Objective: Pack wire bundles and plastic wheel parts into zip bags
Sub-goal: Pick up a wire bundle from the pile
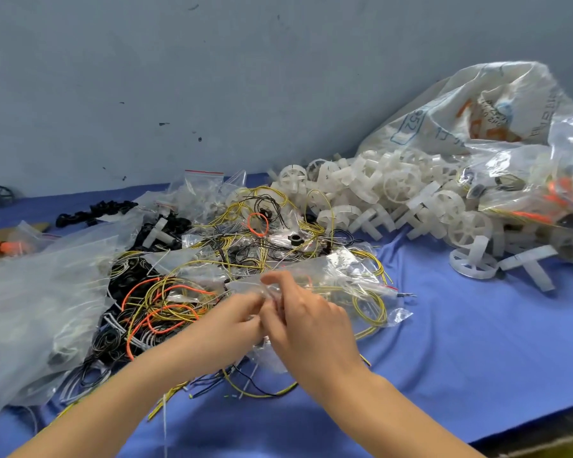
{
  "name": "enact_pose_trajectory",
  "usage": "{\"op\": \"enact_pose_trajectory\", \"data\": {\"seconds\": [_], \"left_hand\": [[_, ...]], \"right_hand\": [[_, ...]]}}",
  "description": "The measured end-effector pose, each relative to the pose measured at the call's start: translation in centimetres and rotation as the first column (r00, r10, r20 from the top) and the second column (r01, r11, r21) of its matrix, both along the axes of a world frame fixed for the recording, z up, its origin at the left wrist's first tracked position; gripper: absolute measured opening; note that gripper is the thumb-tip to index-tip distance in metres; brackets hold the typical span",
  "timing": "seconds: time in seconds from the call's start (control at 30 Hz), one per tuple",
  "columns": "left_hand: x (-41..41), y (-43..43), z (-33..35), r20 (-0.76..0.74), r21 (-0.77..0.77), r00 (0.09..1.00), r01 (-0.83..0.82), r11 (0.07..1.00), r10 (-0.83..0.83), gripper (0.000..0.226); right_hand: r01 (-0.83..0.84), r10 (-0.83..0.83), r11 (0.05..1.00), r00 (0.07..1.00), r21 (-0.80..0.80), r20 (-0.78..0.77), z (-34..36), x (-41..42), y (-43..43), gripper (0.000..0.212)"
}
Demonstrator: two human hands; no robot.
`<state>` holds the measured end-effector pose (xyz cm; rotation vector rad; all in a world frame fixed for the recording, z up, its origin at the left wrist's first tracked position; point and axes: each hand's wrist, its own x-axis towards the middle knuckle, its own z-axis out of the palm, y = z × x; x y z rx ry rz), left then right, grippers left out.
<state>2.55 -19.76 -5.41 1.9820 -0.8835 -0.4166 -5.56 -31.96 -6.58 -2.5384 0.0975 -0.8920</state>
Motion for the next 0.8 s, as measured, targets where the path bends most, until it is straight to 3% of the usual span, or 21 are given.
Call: {"op": "enact_pose_trajectory", "data": {"seconds": [0.03,0.13,0.23,0.33,0.47,0.63,0.73,0.8], "left_hand": [[-0.4,0.6,0.7,0.0,0.027,1.0,-0.007,1.0,0.007,0.029],[1.0,4.3,-0.6,-0.075,-0.131,0.989,-0.135,0.982,0.126,0.029],[1.9,7.3,-0.8,-0.072,-0.162,0.977,-0.211,0.964,0.201,0.032],[2.0,8.9,-0.9,-0.006,-0.131,0.97,-0.24,0.962,0.241,0.033],[1.5,10.5,-1.3,0.17,-0.041,0.958,-0.229,0.973,0.232,0.026],[2.2,12.3,-1.1,0.462,-0.025,0.805,-0.407,0.913,0.371,0.019],[3.7,13.9,-1.2,0.513,-0.077,0.699,-0.539,0.839,0.497,0.02],[4.6,14.5,-1.6,0.505,-0.07,0.679,-0.584,0.809,0.533,0.022]], "right_hand": [[-0.016,0.016,1.0,1.0,0.006,-0.012,-0.4,0.3,-0.1,0.026],[-0.026,0.026,1.0,1.0,0.002,-0.01,-1.2,1.2,-0.2,0.026],[-0.024,0.026,0.999,0.999,0.042,-0.042,-1.7,1.9,0.0,0.027],[-0.004,0.01,0.994,0.999,0.11,-0.051,-1.6,2.4,0.2,0.028],[0.014,-0.012,0.997,1.0,0.078,-0.017,-1.3,2.9,0.4,0.03],[0.034,-0.034,0.999,0.999,0.016,0.007,-1.2,2.8,0.2,0.028],[-0.018,0.014,0.999,0.997,-0.049,-0.079,-1.7,2.8,-0.2,0.024],[-0.094,0.074,0.991,0.979,-0.099,-0.189,-2.0,2.7,-0.4,0.025]]}}
